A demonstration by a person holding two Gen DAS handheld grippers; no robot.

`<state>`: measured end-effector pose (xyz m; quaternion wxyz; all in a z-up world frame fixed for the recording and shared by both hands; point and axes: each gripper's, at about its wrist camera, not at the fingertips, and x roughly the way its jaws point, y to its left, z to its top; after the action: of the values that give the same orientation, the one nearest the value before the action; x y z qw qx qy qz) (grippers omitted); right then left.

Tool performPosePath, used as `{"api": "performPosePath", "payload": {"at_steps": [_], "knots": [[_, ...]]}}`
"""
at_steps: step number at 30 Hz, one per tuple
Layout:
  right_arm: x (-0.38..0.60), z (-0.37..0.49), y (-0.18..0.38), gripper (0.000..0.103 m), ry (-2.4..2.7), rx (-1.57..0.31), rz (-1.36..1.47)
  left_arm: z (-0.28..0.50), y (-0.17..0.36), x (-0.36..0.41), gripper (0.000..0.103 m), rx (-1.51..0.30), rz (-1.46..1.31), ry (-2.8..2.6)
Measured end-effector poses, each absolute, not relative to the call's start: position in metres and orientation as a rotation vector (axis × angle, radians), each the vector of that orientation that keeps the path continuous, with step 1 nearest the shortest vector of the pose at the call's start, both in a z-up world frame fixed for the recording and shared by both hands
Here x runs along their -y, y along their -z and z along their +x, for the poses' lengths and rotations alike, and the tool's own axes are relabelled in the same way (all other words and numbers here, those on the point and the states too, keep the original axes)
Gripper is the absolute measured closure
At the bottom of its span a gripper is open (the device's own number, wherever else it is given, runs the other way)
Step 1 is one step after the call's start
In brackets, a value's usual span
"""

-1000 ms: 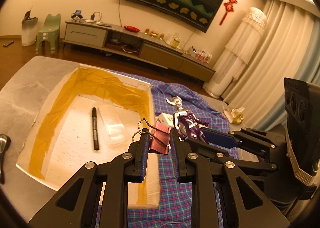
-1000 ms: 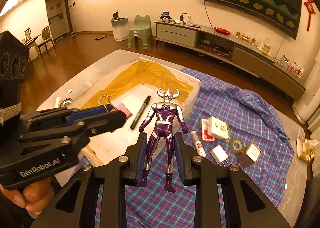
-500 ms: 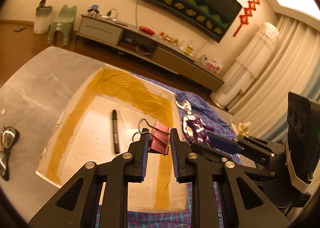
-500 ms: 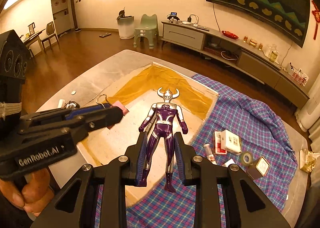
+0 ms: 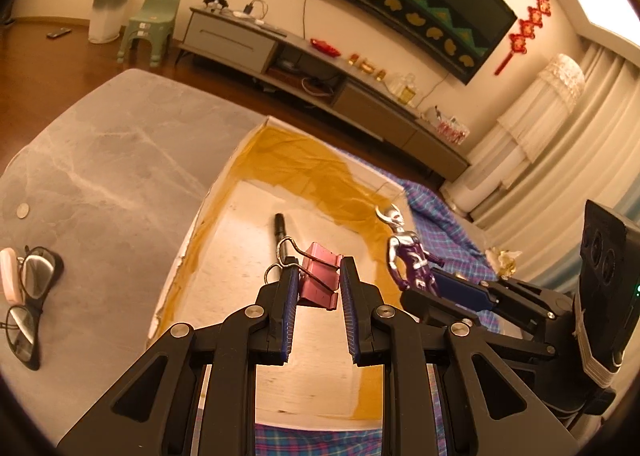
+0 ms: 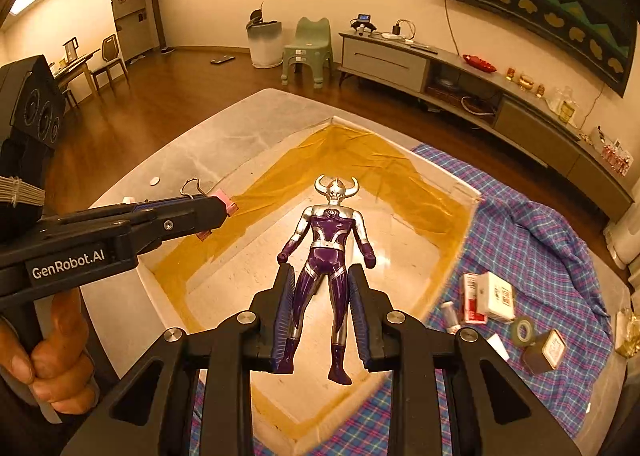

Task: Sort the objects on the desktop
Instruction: 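Lower the clip and figure into the box and open both tools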

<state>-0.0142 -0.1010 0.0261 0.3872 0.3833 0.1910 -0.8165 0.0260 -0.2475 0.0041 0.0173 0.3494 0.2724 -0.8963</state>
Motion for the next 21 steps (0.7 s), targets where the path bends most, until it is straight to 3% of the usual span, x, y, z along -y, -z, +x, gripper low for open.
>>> {"api": "performPosePath", "payload": {"at_steps": [21], "knots": [[0.138, -0.041, 0.039, 0.074, 1.911, -0.56, 1.182, 0.001, 0.031, 0.241, 0.082, -0.337, 1.285, 2.642]]}}
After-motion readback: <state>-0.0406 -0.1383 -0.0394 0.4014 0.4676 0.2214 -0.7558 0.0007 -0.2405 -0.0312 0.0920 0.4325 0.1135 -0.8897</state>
